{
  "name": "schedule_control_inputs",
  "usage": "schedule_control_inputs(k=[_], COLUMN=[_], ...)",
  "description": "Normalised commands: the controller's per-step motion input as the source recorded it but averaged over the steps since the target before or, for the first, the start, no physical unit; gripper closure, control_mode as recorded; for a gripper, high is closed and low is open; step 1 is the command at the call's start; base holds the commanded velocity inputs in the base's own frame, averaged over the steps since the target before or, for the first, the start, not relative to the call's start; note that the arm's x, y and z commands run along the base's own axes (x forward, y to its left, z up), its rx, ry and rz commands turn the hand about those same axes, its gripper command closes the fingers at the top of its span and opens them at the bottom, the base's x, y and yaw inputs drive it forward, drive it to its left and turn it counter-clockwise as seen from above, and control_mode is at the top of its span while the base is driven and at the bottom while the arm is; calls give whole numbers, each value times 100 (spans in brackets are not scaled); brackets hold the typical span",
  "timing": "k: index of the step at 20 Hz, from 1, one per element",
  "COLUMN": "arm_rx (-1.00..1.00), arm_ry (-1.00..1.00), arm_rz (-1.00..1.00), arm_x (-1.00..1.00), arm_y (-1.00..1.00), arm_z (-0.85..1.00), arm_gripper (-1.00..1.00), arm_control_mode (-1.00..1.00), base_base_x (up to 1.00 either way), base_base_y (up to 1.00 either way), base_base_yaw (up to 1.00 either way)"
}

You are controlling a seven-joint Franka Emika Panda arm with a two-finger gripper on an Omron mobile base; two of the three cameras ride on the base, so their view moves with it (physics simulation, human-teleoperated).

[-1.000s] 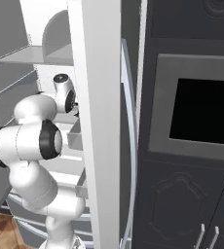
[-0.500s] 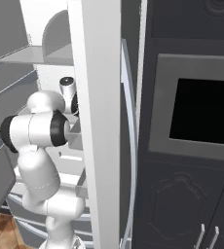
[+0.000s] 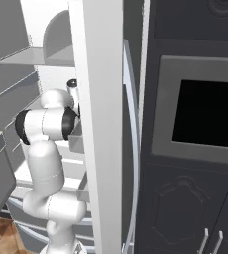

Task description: Take the fish out of the fridge, briefly rinse it in the sink, and place it on the tray next to the sink.

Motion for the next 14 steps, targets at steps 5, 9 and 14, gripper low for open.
schedule_control_inputs(k=[5,9,14], arm_rx=[-1,-1,0], arm_ry=[0,0,3], arm_rz=[0,0,0], arm_x=[28,14,-2], arm_y=[11,10,0], arm_z=[-36,-44,0], arm_gripper=[100,100,100], arm_control_mode=[-100,-100,-100], base_base_x=[0,0,0], base_base_y=[0,0,0], base_base_yaw=[0,0,0])
